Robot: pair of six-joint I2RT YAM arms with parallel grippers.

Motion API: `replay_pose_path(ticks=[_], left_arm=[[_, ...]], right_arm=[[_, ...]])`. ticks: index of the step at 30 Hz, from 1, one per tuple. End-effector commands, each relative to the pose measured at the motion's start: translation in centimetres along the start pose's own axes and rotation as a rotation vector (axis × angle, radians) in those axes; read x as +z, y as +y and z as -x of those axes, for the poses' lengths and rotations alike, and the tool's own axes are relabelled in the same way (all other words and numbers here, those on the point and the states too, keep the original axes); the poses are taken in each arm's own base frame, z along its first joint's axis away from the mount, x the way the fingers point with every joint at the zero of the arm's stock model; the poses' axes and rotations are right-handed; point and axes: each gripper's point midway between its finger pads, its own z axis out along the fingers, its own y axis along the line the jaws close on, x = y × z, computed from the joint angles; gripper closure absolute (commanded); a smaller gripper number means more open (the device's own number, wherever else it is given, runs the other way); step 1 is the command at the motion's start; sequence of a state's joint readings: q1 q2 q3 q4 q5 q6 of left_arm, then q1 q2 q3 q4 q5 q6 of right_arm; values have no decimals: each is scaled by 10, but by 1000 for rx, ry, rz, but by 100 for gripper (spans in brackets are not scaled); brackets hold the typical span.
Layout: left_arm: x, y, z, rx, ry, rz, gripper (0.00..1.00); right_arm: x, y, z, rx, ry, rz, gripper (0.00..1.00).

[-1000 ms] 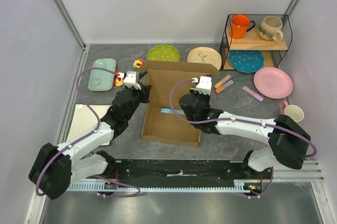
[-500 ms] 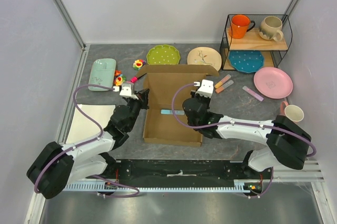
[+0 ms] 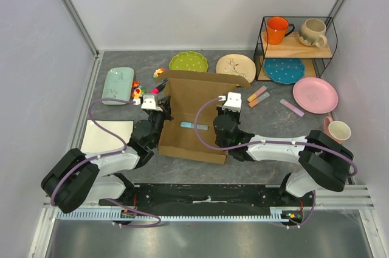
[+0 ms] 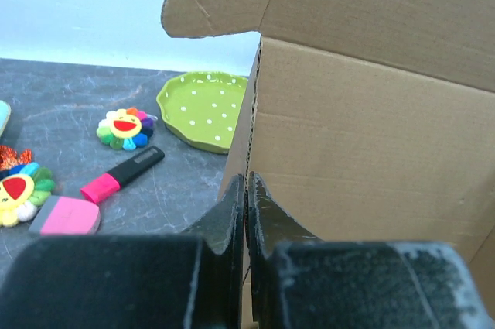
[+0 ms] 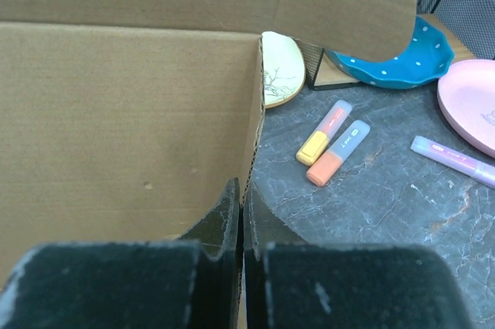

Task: Fold the paper box

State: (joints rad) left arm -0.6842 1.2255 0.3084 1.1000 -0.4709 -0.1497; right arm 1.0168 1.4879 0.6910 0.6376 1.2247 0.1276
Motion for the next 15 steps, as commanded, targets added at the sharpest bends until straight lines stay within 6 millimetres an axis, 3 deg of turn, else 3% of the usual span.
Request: replay_pose_path(ticks=[1,10,15], left_arm=[[12,-32,62,-68,-204,-88,96],[16,-39,82,-91,-269,-108,94],[21,-44,75,-100,-250,-121,93]], right_arm=[[-10,29,12,4,-30,162,100],[-7,26,51,-14,-145,175,100],[4,33,69,-58,-189,186,100]])
